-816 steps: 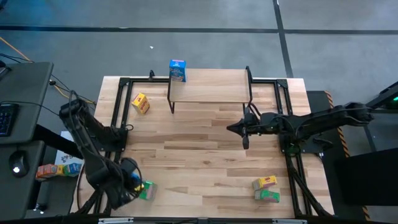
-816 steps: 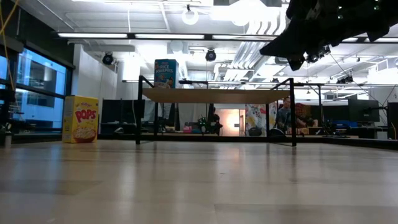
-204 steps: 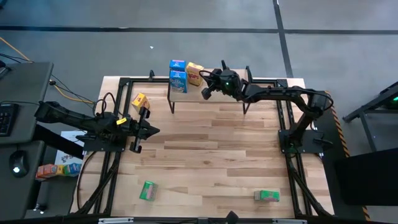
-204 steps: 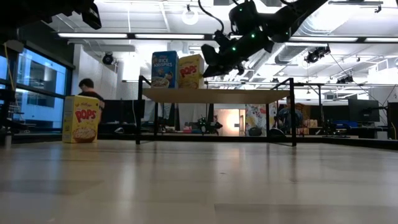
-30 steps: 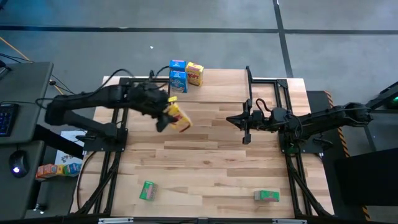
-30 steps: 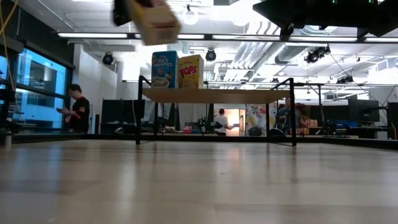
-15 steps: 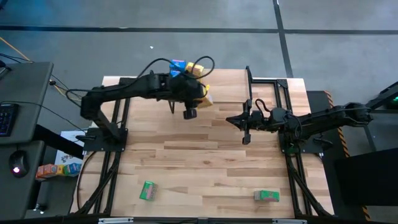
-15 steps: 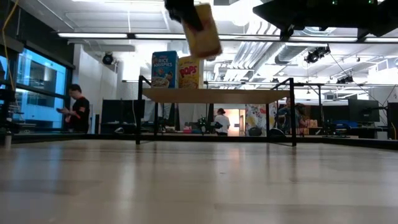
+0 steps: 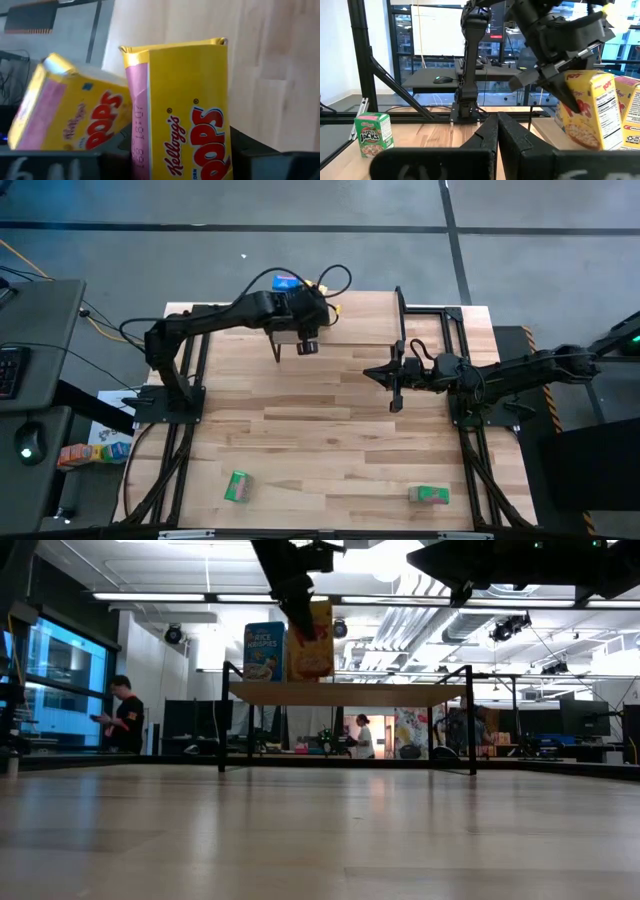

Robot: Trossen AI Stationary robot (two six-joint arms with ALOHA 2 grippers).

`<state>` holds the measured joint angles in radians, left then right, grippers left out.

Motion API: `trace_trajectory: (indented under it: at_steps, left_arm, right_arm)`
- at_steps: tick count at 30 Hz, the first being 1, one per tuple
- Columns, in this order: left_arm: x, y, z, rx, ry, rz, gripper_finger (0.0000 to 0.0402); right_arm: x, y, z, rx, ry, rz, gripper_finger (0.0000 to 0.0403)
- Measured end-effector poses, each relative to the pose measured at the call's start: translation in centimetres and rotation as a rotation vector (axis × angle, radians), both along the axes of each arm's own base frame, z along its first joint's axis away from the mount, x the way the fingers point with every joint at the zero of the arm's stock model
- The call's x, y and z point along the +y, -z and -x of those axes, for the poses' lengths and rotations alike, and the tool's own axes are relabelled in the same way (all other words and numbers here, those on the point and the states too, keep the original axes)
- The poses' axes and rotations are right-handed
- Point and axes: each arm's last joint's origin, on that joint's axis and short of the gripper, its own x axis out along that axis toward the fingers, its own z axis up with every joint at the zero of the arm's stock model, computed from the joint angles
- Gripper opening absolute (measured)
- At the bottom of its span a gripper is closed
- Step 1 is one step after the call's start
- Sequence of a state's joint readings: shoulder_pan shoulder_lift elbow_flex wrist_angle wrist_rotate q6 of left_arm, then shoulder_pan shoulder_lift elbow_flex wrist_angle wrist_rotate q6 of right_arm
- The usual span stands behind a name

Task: Stack cereal on shelf
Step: Put the yellow cereal box on the shelf aligned with the other yellow cereal box

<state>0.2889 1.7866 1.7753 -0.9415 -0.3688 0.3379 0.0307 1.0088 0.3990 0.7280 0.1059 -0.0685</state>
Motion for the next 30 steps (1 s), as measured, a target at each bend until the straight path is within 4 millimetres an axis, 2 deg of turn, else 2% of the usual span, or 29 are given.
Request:
trace_trajectory:
  at_steps: [11,18,30]
  left_arm:
    - [2.4,-0.3,0.5,-0.026,-0.006,-0.017,0.0141]
    - [2.2,-0.2,0.3,-0.055,0.016,0.043,0.0141]
    - [1.9,0.3,1.1,0.015,-0.013,0.108,0.0146]
  right_arm:
    - [0.0,0.0,0.0,0.001,0.000,0.000,0.0000]
    - [0.0,0.0,0.0,0.002,0.000,0.003,0.0000]
    - [0.0,0.0,0.0,0.002,0.001,0.003,0.0000]
